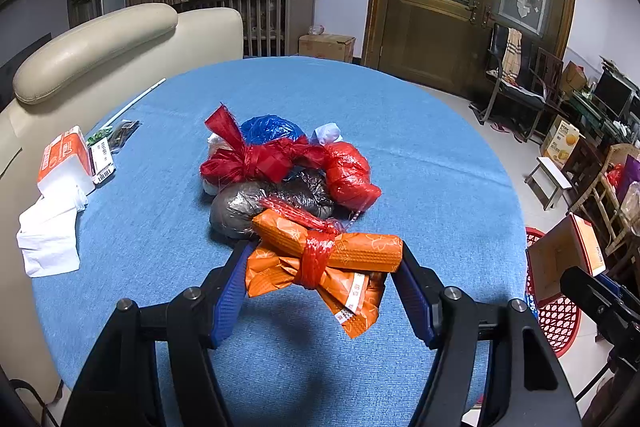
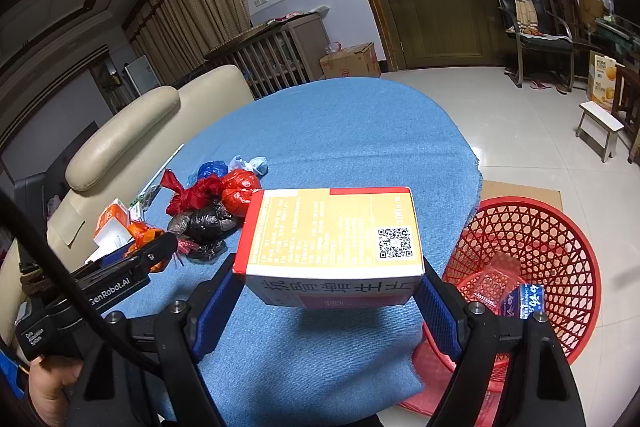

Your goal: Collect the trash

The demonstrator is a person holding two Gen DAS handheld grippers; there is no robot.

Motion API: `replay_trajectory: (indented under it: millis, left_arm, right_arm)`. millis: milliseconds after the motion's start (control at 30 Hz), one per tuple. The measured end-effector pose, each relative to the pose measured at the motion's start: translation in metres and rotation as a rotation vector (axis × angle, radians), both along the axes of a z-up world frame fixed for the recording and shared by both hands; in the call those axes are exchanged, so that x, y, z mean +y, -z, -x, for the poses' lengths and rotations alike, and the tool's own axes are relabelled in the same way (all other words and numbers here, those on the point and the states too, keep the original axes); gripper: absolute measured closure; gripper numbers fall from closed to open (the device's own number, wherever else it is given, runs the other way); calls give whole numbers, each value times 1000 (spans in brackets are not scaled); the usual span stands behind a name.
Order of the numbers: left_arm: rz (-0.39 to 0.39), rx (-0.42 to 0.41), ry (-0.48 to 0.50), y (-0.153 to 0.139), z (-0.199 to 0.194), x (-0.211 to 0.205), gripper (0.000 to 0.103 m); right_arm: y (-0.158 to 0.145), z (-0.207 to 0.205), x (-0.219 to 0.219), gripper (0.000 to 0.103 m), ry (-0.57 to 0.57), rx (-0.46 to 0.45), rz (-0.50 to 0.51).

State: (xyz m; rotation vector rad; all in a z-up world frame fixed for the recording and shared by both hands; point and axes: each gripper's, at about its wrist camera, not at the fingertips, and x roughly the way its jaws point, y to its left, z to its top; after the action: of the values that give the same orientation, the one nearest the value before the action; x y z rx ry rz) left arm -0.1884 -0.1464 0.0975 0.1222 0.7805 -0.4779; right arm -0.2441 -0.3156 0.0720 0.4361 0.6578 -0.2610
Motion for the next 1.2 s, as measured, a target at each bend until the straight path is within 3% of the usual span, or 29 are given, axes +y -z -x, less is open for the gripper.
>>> replay_trajectory:
  millis: [1200]
  left_arm:
    - [-6, -11, 5, 0, 2, -4, 33]
  right_arm:
    - [2, 4, -3, 18, 18, -7, -14]
